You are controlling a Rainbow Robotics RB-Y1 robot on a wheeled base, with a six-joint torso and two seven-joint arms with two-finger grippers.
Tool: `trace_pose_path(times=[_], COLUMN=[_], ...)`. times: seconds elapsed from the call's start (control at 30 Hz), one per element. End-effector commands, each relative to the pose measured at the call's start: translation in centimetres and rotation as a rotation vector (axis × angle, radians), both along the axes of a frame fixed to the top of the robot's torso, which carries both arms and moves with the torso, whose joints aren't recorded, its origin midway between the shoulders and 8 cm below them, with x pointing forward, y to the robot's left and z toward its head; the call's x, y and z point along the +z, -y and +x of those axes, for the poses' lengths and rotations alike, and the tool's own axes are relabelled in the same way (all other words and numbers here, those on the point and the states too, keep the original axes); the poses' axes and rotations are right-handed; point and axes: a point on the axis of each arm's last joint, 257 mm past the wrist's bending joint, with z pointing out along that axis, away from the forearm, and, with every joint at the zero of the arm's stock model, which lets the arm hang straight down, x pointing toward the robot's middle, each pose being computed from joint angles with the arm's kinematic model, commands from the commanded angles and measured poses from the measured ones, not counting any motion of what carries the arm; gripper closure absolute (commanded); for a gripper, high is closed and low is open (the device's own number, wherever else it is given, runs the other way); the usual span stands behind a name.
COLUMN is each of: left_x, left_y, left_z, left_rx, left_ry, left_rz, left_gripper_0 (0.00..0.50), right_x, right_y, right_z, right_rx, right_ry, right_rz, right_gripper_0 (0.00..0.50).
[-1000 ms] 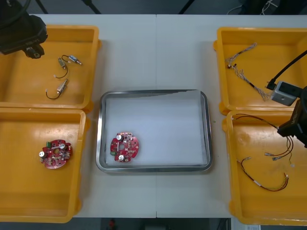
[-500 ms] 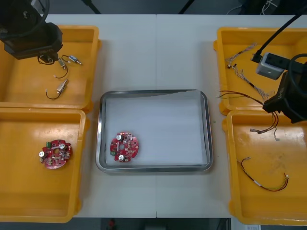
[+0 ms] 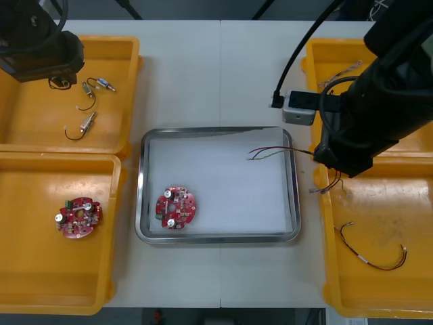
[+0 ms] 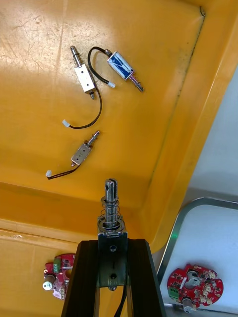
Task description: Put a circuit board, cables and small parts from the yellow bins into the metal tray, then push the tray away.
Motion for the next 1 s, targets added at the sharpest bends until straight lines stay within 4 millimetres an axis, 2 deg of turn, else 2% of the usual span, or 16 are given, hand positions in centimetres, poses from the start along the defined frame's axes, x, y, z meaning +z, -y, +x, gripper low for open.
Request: trace_pose_path(times=[0.03,0.17,0.33,0.53,0.77,1.0], left_x=[1.6,1.6,1.6,1.6,1.6,1.6], left_y=[-1.8,-1.8,-1.8,-1.8,-1.8,-1.8], left_z=[-0.1,-0.1,-0.1,-0.1,-0.1,-0.1], left_rx=[0.066,0.066,0.066,0.066,0.066,0.066], left_ry=[0.033,0.033,0.033,0.033,0.033,0.033], left_rz=[-0.002,-0.002,-0.002,-0.002,-0.002,-0.002], left_gripper_0=[0.5,0.5,0.5,0.5,0.5,0.5], right_x=[0.1,-1.9,-4.3,-7.3,-11.4,-14.6], right_y=[-4.4,-7.1,-9.0,-10.1,-11.5,-12.5], right_z=[-0.2,0.0,0.4,0.7,1.0,1.4], right_rx=[0.166,0.266,0.384,0.484,0.505,0.51], right_ry=[0.073,0.103,0.121,0.126,0.091,0.092], right_rz=[-0.068,-0.106,-0.144,-0.187,-0.19,-0.213], right_gripper_0=[0.5,0.5,0.5,0.5,0.5,0.5])
